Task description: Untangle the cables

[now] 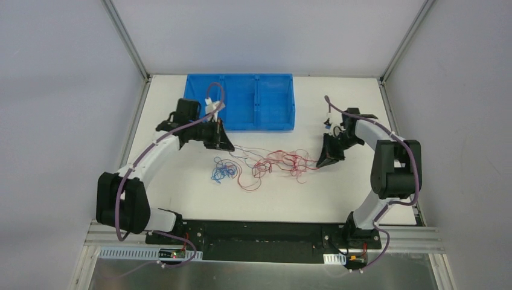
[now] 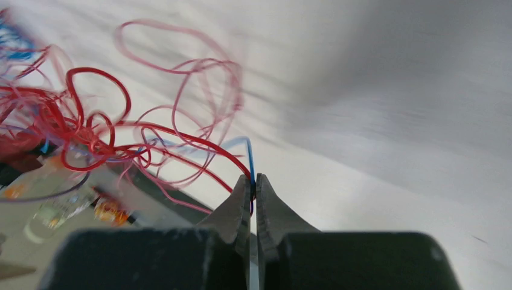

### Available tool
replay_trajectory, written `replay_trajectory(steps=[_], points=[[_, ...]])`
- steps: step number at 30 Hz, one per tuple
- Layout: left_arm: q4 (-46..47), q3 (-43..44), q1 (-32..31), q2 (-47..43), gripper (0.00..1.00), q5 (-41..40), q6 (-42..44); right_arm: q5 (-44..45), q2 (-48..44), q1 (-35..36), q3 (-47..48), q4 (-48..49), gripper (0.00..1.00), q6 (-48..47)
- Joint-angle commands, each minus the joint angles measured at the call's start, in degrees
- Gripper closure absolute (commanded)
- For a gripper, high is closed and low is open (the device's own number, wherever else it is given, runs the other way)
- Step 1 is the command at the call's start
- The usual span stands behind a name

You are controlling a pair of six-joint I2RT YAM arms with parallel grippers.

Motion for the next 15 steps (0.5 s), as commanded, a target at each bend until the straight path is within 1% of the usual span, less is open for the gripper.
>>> replay_trajectory(steps=[1,3,6,7,12,15], points=[[-21.7,7.8,8.8,-7.2,1.00,-1.8,17.3,13.5,-2.0,-7.7,-0.1,-7.5,1.00,-8.3],[-27.6,10.0,13.0,-8.8,1.00,-2.0,23.6,15.1,-2.5,-10.1,0.0,-8.2,1.00,-10.4],[-36.0,13.2,16.8,-10.0,1.00,-3.6,31.9,15.9,-3.0,-13.2,1.3,-9.8,1.00,-12.8],[-37.3,14.3,18.4,-10.2,1.00,-3.9,33.8,16.1,-3.2,-14.1,1.9,-10.5,1.00,-13.5],[-44.0,21.5,28.9,-10.4,1.00,-2.9,40.6,17.0,-4.9,-19.6,4.8,-13.8,1.00,-17.6],[-45.9,27.7,35.7,-8.8,1.00,-1.5,42.4,17.3,-5.1,-21.9,5.7,-15.1,1.00,-19.3]])
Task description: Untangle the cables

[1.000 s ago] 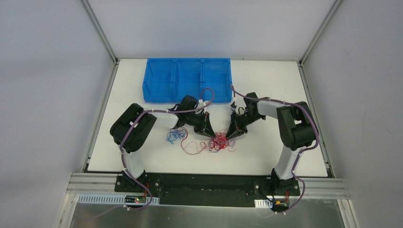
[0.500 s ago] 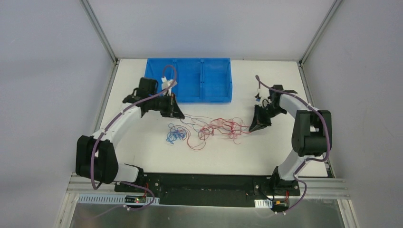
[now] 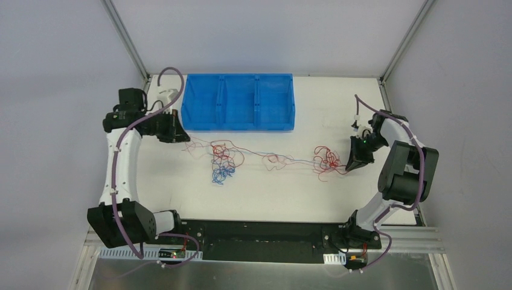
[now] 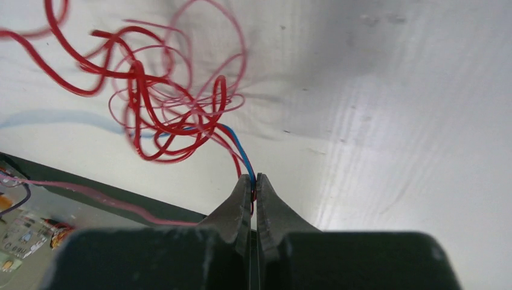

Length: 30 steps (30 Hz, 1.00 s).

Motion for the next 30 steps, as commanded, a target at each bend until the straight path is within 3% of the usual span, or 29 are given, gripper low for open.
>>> replay_trajectory(steps=[1,5,8,14,18,21,23,26,30], points=[[-7.0,10.3,8.8,1.3,1.00,2.0,8.1,2.8,-3.2,-3.4,3.2,-4.7,1.00,-5.5],[-10.0,18.9,17.0,5.7,1.00,4.8,10.1,3.6,-3.1,-5.6,2.8,-4.4,1.00,-7.7],[-11.3,23.9,19.8,8.0,1.00,6.8,10.6,3.5,-3.1,-6.2,2.6,-4.4,1.00,-8.2],[-11.4,32.2,20.5,10.6,1.00,9.9,7.3,2.9,-3.1,-6.3,2.4,-4.7,1.00,-10.1],[-11.9,29.4,15.7,8.1,1.00,19.4,3.8,-10.4,-3.9,-4.3,4.7,-12.3,1.00,-13.7],[-10.3,24.9,5.0,4.6,1.00,19.7,0.2,-21.8,-7.6,-1.1,6.5,-14.4,0.69,-14.4],[-4.4,20.4,-0.4,2.5,1.00,19.6,-7.4,-26.2,-10.4,1.0,7.5,-13.0,0.54,-12.9],[1.0,13.9,-6.9,-0.3,1.00,17.6,-12.6,-27.2,-12.3,4.7,9.3,-11.3,0.46,-10.9],[1.1,4.5,-12.3,-2.7,1.00,11.9,-8.4,-21.1,-10.0,7.5,10.3,-9.8,0.38,-10.5]])
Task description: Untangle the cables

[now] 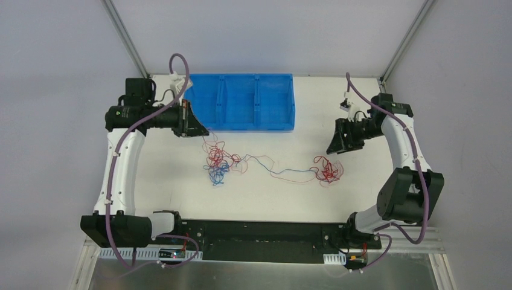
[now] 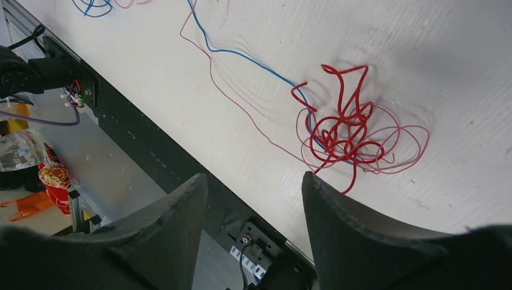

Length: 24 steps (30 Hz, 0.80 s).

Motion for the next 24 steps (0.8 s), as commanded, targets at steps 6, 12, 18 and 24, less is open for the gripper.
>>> replay_trajectory(steps=[6,12,18,24], points=[[4.5,-16.7,-13.8,-0.2,1.00,-10.3,6.3,11.8,7.6,1.5,-0.5,2.6,0.34,0.5],[10.2,-18.0,-15.5,5.1,0.50,-8.4,4.9,13.4,11.1,2.0,-3.6,9.2,0.25,2.8],[20.6,-18.8,-15.5,4.3,0.33,-7.9,0.2,8.1,18.3,10.1,-3.4,12.4,0.45,6.7],[25.9,-19.9,-15.5,3.7,0.35,-10.2,-5.9,-1.6,19.6,22.6,0.0,14.3,1.00,12.9]])
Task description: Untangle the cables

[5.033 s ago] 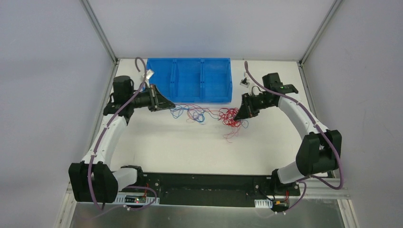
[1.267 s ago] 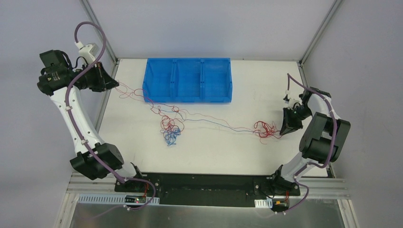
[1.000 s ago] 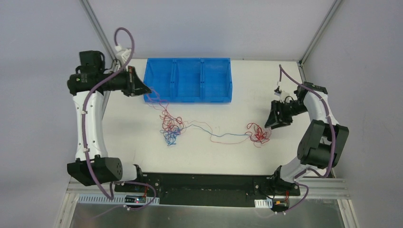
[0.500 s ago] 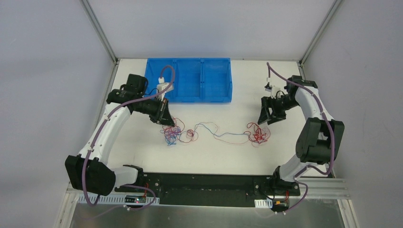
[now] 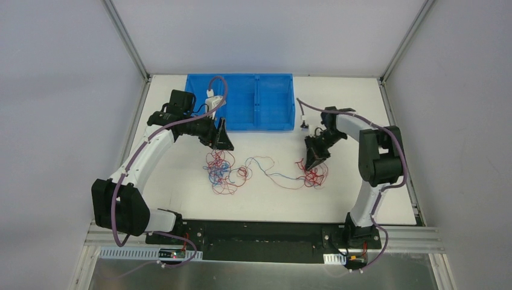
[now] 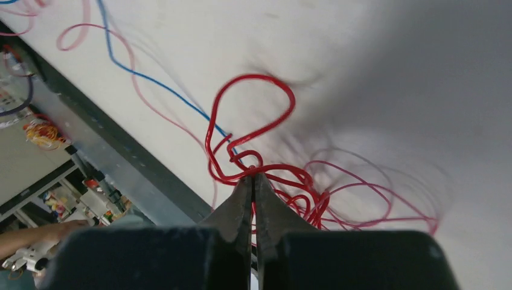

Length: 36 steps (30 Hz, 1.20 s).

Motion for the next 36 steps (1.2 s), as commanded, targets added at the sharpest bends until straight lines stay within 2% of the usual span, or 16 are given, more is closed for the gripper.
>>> replay_trajectory(steps=[1,4,5,7,8,9,14,19,22,24,29,32,36], points=[[6.8,-2.0,-0.4,-2.9,0.35,-1.2,-5.3,-10.4,-4.6,9.3,3.8,2.1,1.00,6.3],[10.9,-5.4,-0.4,-5.3,0.36,-1.4,-9.2,-13.5,-13.5,15.7,2.3,7.5,1.00,10.5],[12.6,-6.8,-0.5,-5.9,0.36,-1.2,-10.6,-13.5,-15.3,16.4,1.4,9.3,0.90,12.2],[15.5,-9.7,-1.2,-6.1,0.33,-1.1,-12.3,-12.3,-16.5,15.6,0.5,9.7,0.38,14.3],[16.4,-10.6,-2.2,-5.7,0.32,-2.0,-12.6,-11.4,-16.3,14.5,0.6,7.7,0.29,13.3],[17.2,-11.3,-3.6,-5.2,0.32,-3.0,-12.8,-10.2,-15.9,13.1,0.5,4.6,0.26,11.8],[25.1,-13.4,-11.1,0.1,0.31,-6.7,-17.2,-3.1,-14.9,7.5,-3.5,1.3,0.27,11.5],[32.2,-13.6,-18.7,8.8,0.32,-9.8,-22.1,0.0,-12.7,8.1,-3.8,6.9,0.31,19.2],[36.1,-13.6,-21.9,12.8,0.28,-10.4,-24.3,1.3,-10.4,8.5,-2.3,10.7,0.34,22.9],[36.8,-13.1,-23.9,15.1,0.25,-10.8,-24.7,2.0,-9.3,9.1,-2.2,12.8,0.35,24.1],[39.4,-11.1,-28.0,20.7,0.24,-14.7,-24.6,3.8,-6.7,10.6,-2.6,16.6,0.38,26.2],[40.4,-10.3,-28.8,23.3,0.28,-15.1,-25.0,3.9,-5.0,12.0,-2.1,18.6,0.38,26.9],[43.3,-12.7,-28.8,23.5,0.44,-15.0,-24.2,4.2,-2.3,14.4,-0.8,19.7,0.37,27.3]])
